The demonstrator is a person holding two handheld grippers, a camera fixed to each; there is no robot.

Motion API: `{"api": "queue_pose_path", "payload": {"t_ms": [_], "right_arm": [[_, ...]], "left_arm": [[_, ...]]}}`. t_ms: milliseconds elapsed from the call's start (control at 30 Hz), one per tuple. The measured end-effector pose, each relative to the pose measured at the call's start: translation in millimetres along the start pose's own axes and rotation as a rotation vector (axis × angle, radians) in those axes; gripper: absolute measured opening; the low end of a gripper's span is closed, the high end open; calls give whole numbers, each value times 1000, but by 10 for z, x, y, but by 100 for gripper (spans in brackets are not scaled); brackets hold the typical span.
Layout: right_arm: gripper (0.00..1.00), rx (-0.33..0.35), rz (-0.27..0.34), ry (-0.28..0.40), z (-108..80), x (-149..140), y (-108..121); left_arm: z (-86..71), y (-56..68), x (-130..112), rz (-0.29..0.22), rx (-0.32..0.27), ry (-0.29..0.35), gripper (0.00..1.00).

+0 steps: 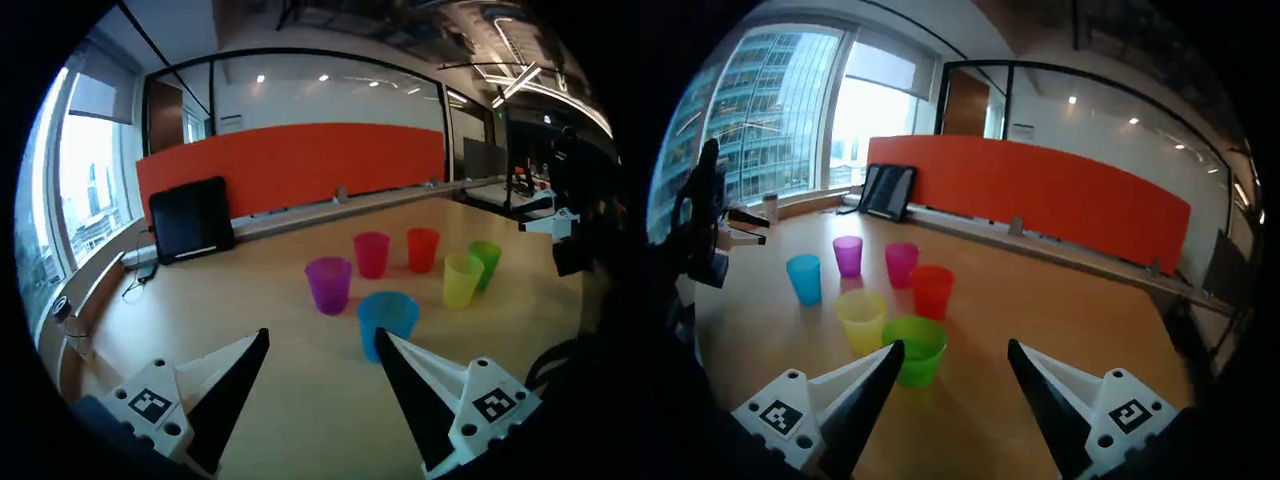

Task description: Pour water

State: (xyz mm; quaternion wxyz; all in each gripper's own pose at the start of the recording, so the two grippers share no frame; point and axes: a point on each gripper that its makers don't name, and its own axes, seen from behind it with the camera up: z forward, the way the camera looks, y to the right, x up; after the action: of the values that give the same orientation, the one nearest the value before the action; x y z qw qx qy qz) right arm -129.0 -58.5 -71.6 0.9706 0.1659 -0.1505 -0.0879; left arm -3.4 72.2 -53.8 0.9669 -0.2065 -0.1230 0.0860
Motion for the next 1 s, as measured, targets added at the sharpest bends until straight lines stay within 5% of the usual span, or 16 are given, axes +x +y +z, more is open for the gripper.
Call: {"api": "queue_pose_path", "payload": {"t_ms": [300, 767, 1000], "right_arm": [[100, -147, 37, 143, -27, 348, 158], [100, -352, 117, 317, -109, 660, 392], [100, -422, 124, 376, -173, 756, 422]], "left_arm": [[-120, -272, 328, -62, 133, 171, 98], [-307, -572, 426, -158, 303, 295, 98], [-309, -644, 462, -159, 358, 310, 98]]}}
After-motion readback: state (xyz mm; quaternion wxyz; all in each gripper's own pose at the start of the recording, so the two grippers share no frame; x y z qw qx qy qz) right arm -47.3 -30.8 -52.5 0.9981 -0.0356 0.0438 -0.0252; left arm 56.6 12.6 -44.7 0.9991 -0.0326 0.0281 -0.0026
